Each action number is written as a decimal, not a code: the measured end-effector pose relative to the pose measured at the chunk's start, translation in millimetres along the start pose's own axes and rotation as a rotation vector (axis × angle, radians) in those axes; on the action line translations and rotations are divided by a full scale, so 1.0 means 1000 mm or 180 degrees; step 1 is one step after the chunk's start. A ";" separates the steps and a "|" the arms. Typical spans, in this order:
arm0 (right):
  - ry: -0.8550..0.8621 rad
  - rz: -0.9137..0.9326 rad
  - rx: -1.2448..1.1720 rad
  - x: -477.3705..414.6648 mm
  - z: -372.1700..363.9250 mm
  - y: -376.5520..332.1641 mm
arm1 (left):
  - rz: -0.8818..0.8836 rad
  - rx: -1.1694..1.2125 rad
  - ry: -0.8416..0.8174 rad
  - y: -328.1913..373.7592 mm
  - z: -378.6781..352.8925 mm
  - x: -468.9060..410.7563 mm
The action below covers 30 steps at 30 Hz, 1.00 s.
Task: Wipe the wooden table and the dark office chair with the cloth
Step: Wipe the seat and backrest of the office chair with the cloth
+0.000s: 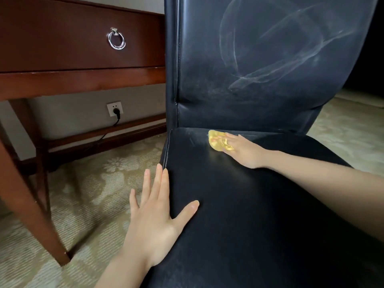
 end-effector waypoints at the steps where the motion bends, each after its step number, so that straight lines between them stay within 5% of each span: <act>1: 0.0058 -0.0056 -0.0164 -0.012 0.001 -0.002 | -0.0003 0.0014 0.0005 0.000 0.000 0.000; 12: 0.0144 -0.1092 -0.0025 -0.125 -0.011 -0.034 | -0.0036 0.0228 0.0180 -0.004 -0.006 -0.004; 19: 0.0203 0.0065 -0.0105 -0.086 -0.010 -0.043 | 0.0035 0.0289 0.0133 -0.003 -0.007 -0.003; 30: 0.0005 0.0874 -0.0174 0.064 -0.012 -0.071 | 0.0192 -0.0510 -0.0282 0.008 0.010 -0.007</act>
Point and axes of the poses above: each hand's wrist, its own x-axis away from the middle knuckle, its own z-axis out of the back of the hand, y = z × x, the point moved 1 cm from there along -x, towards the middle knuckle, and after that the axes turned 9 degrees about x, right-handed, at the moved point
